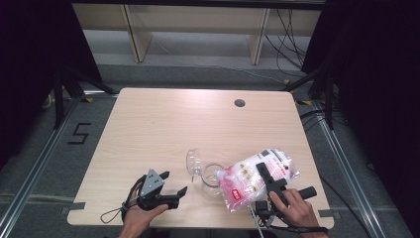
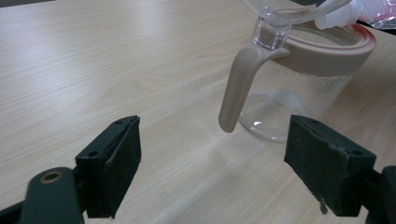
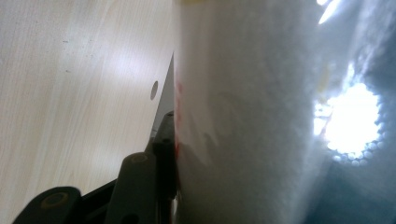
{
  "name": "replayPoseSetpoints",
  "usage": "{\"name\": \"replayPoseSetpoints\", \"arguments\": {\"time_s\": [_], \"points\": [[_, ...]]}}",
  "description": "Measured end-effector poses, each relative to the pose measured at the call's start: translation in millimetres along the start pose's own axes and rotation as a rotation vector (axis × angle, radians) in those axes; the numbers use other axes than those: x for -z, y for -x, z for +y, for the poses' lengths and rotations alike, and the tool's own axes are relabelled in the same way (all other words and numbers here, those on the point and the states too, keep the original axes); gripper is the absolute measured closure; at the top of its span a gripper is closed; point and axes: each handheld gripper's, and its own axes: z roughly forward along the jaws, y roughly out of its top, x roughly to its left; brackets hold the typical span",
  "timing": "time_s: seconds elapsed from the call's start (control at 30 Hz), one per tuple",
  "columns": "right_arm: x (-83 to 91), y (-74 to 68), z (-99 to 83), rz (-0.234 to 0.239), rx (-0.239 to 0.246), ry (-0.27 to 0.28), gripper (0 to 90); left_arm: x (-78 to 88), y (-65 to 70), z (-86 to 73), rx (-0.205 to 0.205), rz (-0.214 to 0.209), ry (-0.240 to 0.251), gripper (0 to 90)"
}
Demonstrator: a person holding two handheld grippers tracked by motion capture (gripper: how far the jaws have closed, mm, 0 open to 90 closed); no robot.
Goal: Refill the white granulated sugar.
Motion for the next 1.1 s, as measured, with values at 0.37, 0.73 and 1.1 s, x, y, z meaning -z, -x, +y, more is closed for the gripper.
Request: {"name": "replayPoseSetpoints", "arguments": {"time_s": [0.37,0.73,1.1], "points": [[-2.1,2.9,0.8,-0.001,0.044,0.011,58.3,0.2,0.9,-0.3,0.003,0.008,-0.003,18.2],[-4.6,6.9,1.0,-0.003,0.053,0.015,58.9,0.7,0.9,-0.2,0.003,0.009,-0.001,18.2],[-3.4,11.8,2.0,0.014,0.080,0.003,59.5,0.6,0.3,-0.1,0.002,0.003,0.005,18.3]]}}
